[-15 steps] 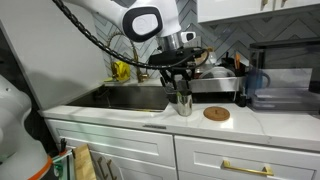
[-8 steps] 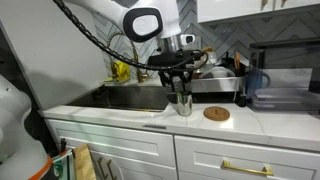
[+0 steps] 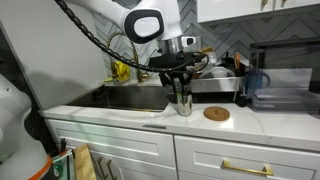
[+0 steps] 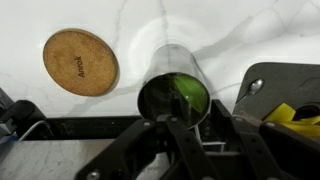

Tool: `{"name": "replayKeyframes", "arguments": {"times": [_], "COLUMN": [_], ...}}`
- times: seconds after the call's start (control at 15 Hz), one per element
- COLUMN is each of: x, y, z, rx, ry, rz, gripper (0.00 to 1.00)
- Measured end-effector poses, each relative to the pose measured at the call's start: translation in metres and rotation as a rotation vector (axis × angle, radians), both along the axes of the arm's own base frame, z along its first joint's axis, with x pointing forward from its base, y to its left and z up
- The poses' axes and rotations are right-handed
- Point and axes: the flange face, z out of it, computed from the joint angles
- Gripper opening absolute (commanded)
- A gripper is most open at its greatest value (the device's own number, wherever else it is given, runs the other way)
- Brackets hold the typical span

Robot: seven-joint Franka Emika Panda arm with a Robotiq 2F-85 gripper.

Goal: Remove the green measuring spoon from the silver cup and put it on the counter then place the cup upright.

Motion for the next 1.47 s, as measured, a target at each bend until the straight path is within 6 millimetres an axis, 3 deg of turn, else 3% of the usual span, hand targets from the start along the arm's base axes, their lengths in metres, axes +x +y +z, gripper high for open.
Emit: {"name": "replayKeyframes", "arguments": {"times": [1.47], "x": [0.000], "y": [-0.011], "z": [0.001], "rx": [0.008], "ry": [-0.006], "rz": [-0.017], "gripper": [0.34]}}
